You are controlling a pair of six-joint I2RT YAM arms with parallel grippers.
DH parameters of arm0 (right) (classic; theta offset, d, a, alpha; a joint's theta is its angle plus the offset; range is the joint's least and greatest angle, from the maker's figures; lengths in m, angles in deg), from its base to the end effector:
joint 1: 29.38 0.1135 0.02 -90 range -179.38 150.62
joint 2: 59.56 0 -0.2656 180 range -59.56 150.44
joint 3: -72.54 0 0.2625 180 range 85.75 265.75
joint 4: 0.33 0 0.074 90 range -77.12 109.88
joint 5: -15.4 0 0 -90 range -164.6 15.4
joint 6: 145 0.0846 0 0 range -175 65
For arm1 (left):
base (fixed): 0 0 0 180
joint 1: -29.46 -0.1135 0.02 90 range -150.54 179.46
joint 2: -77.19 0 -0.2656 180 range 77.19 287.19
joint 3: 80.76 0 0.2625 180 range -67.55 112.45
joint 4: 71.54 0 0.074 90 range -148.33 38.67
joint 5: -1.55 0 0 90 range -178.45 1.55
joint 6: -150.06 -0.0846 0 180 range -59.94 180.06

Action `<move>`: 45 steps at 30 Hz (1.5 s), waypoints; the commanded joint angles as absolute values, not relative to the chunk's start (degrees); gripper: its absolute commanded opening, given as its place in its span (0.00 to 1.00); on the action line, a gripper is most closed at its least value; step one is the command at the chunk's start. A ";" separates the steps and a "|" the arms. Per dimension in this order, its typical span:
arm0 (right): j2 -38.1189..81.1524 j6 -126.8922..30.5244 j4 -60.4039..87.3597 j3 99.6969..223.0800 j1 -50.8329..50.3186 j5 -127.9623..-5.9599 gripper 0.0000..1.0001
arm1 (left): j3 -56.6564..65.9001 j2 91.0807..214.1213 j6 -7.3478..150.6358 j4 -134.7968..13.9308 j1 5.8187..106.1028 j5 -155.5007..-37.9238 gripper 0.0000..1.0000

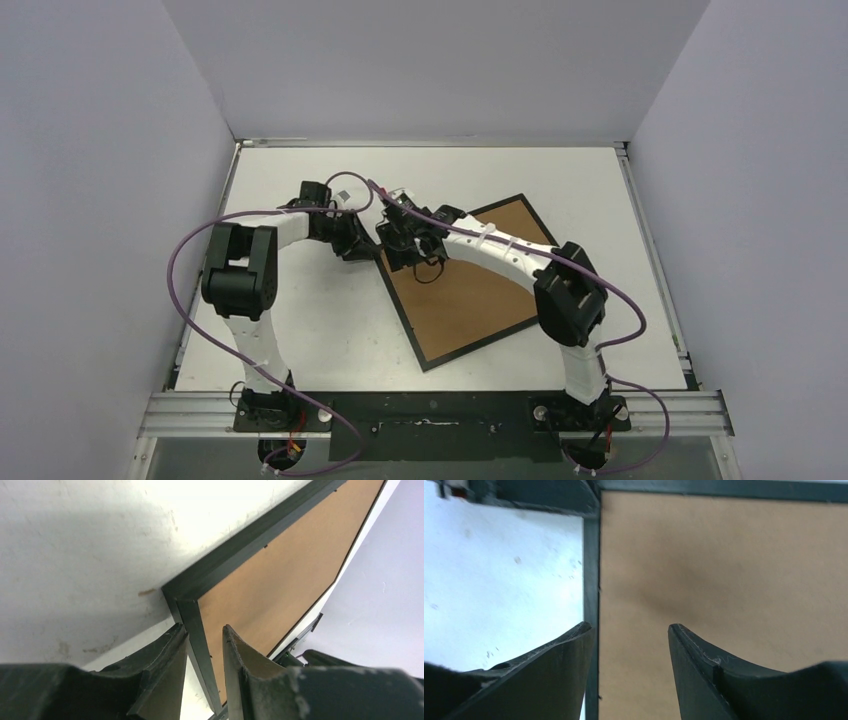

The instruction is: Put the photo into the frame

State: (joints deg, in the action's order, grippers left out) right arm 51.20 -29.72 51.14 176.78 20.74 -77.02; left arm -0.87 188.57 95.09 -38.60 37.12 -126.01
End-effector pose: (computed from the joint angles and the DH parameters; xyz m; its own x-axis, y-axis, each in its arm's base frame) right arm 0.2970 0.3499 0.1976 -0.8129 -0.3075 -0.4946 -0.4481 0.8727 0.1940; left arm 0.3911 -0.1046 0.0965 -0.9424 -0.3324 -0.0378 -0.2131 0.6836 -0.6980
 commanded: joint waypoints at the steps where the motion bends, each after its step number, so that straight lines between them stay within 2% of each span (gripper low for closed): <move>1: 58.54 -31.16 52.69 185.27 21.54 -76.39 0.57 | 2.20 191.44 92.83 -37.80 36.72 -125.93 0.30; 7: 63.20 -31.62 55.52 188.44 21.65 -76.80 0.61 | 2.47 193.10 91.29 -31.78 36.82 -119.64 0.22; 12: 64.55 -32.13 56.50 188.23 21.72 -76.40 0.60 | 1.65 193.61 91.79 -32.14 37.28 -118.81 0.19; 34: 67.11 -28.60 54.21 186.56 21.09 -77.32 0.59 | 0.14 193.68 91.14 -32.26 37.24 -118.07 0.17; 45: 66.29 -26.99 50.00 183.59 18.67 -70.75 0.58 | 0.17 194.01 91.10 -32.26 37.26 -118.07 0.16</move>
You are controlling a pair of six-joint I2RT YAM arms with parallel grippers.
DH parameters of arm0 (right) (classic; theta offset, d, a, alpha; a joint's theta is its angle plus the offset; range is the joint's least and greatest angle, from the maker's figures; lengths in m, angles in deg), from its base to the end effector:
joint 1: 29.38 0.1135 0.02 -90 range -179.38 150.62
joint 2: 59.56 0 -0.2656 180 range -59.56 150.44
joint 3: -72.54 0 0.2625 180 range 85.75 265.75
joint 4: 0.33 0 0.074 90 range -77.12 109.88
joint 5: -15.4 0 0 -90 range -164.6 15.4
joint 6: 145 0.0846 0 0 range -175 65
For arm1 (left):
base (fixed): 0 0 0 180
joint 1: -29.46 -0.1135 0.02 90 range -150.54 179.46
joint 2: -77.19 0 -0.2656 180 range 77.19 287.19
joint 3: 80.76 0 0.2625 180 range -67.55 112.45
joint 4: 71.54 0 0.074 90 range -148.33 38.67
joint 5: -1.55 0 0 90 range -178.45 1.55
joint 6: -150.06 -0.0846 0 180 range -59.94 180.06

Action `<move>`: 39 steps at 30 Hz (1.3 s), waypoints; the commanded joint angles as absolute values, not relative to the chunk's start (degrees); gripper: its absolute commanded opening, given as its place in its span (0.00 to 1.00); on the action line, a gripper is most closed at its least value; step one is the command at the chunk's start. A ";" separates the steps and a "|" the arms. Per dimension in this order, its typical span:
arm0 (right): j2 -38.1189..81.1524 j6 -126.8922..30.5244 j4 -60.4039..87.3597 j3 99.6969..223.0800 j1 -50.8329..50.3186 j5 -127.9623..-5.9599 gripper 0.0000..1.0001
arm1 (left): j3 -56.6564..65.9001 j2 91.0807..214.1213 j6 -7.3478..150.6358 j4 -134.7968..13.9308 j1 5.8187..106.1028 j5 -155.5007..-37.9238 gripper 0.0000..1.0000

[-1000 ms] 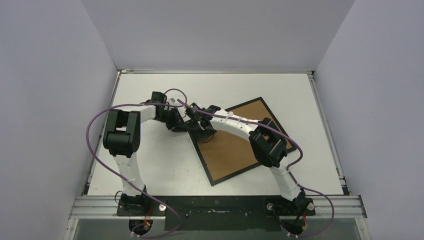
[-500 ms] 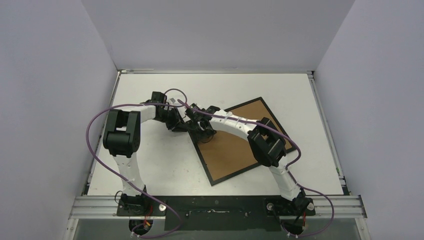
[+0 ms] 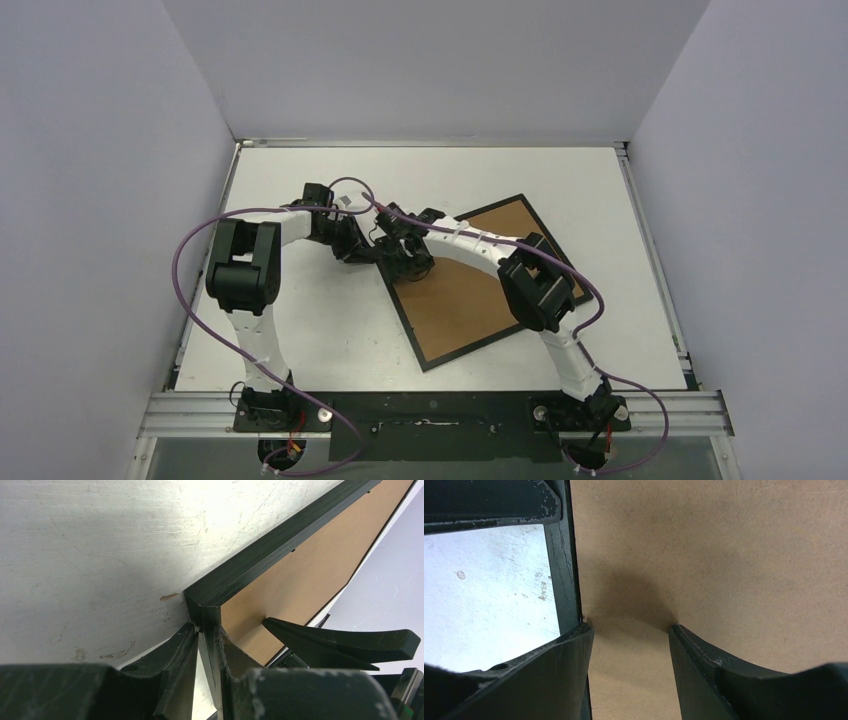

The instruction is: Put the photo into the frame

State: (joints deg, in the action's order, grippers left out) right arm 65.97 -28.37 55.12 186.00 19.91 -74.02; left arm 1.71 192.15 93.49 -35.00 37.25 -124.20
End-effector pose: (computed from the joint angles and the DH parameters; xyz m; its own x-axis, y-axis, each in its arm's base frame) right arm 0.3200 0.3733 0.1282 -0.8796 -0.3351 -0.3376 -0.4097 0.8943 0.1797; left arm 0.3941 -0.1038 0.0801 -0.9468 -0.3217 0.0019 -0.2450 0.7171 -0.6525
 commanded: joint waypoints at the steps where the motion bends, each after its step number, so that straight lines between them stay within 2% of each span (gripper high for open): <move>1: 66.34 -26.81 49.83 183.39 18.55 -70.50 0.58 | 0.21 194.01 91.09 -32.23 37.28 -118.05 0.16; 13: 69.45 -25.42 54.10 186.69 18.73 -72.74 0.61 | 0.04 194.17 90.84 -32.09 37.25 -117.97 0.15; 39: 82.02 -23.22 68.12 197.31 23.27 -86.88 0.55 | -0.49 193.57 90.86 -32.09 36.60 -118.45 0.14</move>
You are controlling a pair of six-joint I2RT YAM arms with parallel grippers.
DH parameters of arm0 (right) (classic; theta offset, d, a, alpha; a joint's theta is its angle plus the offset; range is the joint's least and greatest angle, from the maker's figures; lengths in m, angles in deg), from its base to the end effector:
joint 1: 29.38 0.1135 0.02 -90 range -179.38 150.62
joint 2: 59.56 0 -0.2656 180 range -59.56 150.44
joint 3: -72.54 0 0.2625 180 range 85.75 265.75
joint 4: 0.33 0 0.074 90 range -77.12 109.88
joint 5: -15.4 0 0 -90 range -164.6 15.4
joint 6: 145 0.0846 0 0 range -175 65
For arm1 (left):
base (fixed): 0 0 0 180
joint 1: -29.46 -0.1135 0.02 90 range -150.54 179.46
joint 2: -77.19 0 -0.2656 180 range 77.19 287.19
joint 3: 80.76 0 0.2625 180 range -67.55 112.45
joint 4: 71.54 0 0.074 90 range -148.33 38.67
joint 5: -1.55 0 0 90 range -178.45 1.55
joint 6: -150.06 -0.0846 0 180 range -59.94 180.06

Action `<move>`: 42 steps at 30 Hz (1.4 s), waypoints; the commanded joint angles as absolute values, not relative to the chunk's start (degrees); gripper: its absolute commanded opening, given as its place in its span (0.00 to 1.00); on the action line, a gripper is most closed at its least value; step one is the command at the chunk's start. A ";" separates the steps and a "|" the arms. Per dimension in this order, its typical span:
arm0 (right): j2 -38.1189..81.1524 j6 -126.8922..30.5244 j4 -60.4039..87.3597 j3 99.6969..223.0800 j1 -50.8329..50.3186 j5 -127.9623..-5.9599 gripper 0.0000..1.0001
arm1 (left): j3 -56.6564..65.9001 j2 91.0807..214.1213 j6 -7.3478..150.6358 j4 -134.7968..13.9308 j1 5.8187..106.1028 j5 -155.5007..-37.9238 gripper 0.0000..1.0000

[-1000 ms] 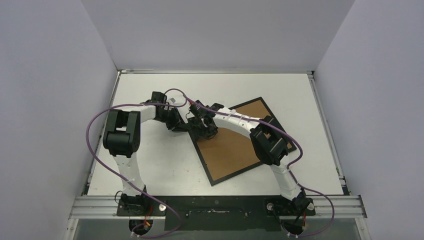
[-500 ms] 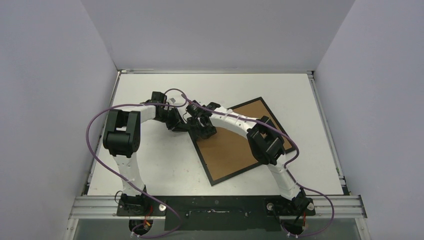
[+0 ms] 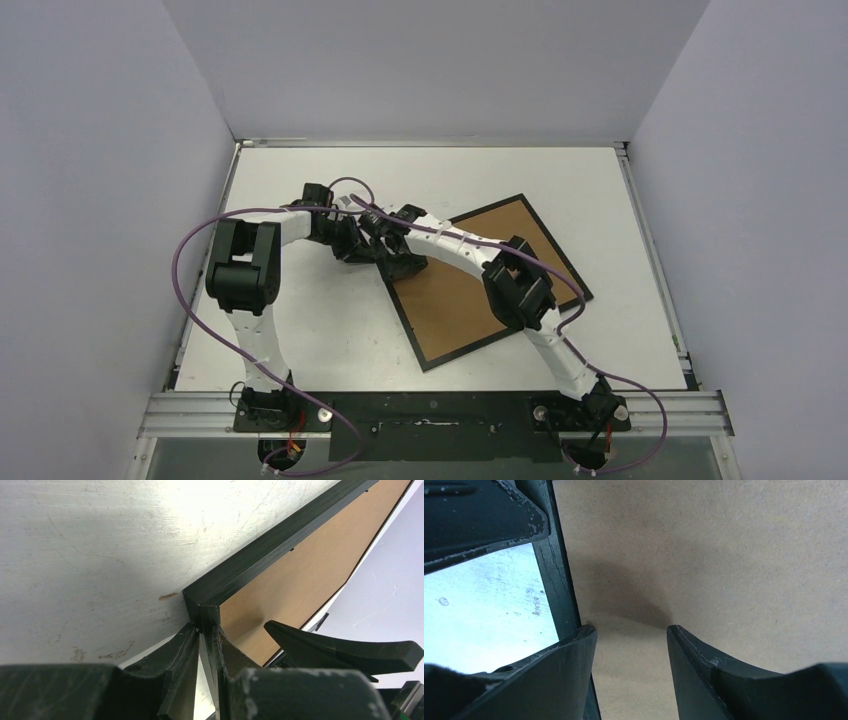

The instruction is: Put the photo into the frame

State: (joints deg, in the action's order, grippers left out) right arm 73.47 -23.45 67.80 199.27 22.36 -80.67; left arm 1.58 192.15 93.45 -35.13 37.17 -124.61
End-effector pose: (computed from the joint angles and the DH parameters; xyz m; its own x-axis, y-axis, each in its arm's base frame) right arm 0.3195 0.3907 0.1265 -0.9077 -0.3107 -0.2820 -0.3383 0.9395 0.0536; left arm 0.3938 -0.1037 0.0799 -0.9474 -0.3201 0.0044 -0.2441 0.7133 -0.6570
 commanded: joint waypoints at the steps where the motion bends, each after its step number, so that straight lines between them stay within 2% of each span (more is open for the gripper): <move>1: 82.48 -23.23 68.52 197.55 23.26 -86.88 0.55 | -0.45 193.48 90.87 -32.18 36.58 -118.55 0.14; 6: 78.71 -23.03 64.53 194.75 22.84 -87.26 0.54 | -0.73 191.90 92.08 -34.03 35.74 -121.49 0.14; 12: 59.71 -21.10 51.49 185.96 17.74 -83.58 0.58 | 1.78 188.39 93.08 -38.24 33.63 -125.72 0.20; 17: 46.80 -15.68 50.22 176.91 9.85 -84.43 0.66 | 9.35 188.97 89.57 -37.60 32.63 -126.58 0.33; 19: 42.89 -12.20 53.67 172.70 5.98 -86.85 0.73 | 13.22 190.44 86.80 -36.66 32.73 -125.49 0.42; 23: 36.41 -3.88 62.17 162.19 -3.94 -89.27 0.84 | 22.99 195.93 80.35 -31.48 33.56 -125.25 0.50; 29: 28.84 2.30 64.74 148.40 -14.99 -86.58 0.91 | 28.84 201.88 72.82 -27.68 36.16 -126.84 0.54; 34: 25.94 4.66 63.47 142.39 -17.18 -84.04 0.95 | 26.84 204.09 73.49 -31.15 37.59 -129.39 0.56; 42: 26.80 6.56 60.74 136.85 -22.66 -77.86 0.96 | 29.22 208.03 73.95 -29.06 38.89 -132.11 0.56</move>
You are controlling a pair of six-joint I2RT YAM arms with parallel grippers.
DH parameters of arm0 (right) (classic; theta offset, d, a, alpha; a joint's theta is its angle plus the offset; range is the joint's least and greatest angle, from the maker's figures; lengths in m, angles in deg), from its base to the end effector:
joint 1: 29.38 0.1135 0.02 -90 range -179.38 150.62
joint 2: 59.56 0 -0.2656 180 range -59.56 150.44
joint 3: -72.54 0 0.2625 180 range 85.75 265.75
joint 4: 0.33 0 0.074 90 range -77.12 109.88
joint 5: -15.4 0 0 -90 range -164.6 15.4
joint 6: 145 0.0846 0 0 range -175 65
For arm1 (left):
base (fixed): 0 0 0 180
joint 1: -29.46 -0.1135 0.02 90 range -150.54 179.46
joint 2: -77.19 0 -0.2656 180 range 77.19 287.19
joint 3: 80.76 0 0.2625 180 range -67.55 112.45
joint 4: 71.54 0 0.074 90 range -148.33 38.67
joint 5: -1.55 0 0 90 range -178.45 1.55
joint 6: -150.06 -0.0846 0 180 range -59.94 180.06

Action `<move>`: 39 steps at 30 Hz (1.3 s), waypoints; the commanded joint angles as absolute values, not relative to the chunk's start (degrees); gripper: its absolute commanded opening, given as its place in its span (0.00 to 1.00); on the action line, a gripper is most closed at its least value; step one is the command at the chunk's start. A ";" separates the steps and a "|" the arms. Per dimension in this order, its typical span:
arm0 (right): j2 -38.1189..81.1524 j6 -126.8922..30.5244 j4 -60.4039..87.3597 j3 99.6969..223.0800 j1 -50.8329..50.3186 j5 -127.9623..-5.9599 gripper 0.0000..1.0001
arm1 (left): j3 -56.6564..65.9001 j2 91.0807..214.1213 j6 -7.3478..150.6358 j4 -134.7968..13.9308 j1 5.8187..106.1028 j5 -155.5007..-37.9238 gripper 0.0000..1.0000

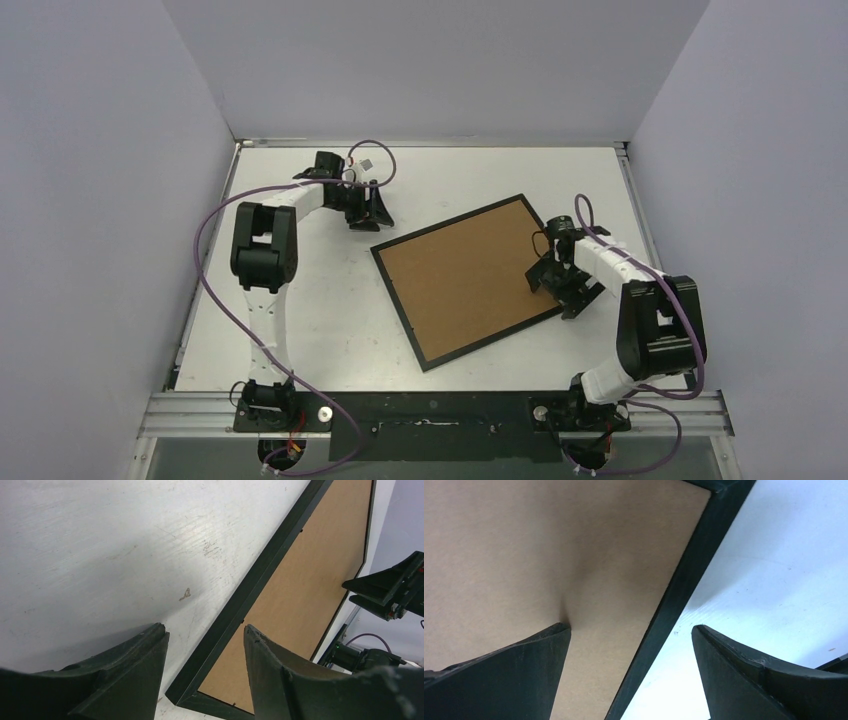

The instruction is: Put the photo into the frame

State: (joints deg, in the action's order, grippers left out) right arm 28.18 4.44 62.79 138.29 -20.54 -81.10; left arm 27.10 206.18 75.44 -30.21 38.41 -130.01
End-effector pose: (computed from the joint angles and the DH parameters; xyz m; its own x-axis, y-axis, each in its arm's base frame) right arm 0.2647 0.0315 0.1231 -0.6238 0.7688 -0.1405 0.7750 0.6318 0.0161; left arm 0.4807 -0.1325 0.1036 -0.9558 -0.0504 -0.2898 0.1721 0.7033 -0.6898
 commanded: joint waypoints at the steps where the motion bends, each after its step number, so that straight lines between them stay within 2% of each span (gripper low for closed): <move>1: 26.70 6.45 60.59 136.68 -22.82 -77.73 0.96 | 29.22 208.14 73.95 -29.06 39.00 -132.13 0.56; 6: 25.65 5.71 53.31 132.90 -24.31 -75.57 0.96 | 28.35 208.21 73.95 -29.06 39.36 -133.70 0.54; 11: 28.08 0.70 39.91 129.59 -24.60 -69.84 0.92 | 23.86 206.49 75.40 -30.41 39.75 -136.99 0.41; 20: 44.19 -14.33 31.65 146.34 -22.74 -70.83 0.91 | 7.40 195.25 76.92 -32.03 40.60 -133.92 0.26; 25: 51.85 -18.90 28.54 156.08 -20.20 -69.73 0.90 | -5.47 185.63 82.17 -36.90 44.64 -132.16 0.23; 28: 54.88 -19.58 27.49 159.54 -18.74 -67.41 0.89 | -12.69 181.90 86.61 -42.13 48.11 -131.39 0.23; 32: 56.27 -19.97 25.00 159.76 -17.34 -63.40 0.89 | -16.25 177.00 86.13 -42.08 50.25 -130.97 0.25; 37: 55.40 -19.95 26.69 158.82 -16.64 -63.21 0.88 | -20.64 170.14 87.33 -44.44 50.17 -129.31 0.34; 39: 53.36 -20.33 29.38 159.17 -16.65 -66.58 0.88 | -20.36 168.59 87.66 -44.07 49.30 -127.34 0.45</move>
State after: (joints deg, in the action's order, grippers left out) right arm 54.30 -21.17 23.69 160.45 -17.94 -68.62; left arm -21.16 173.68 86.26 -39.04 50.61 -129.95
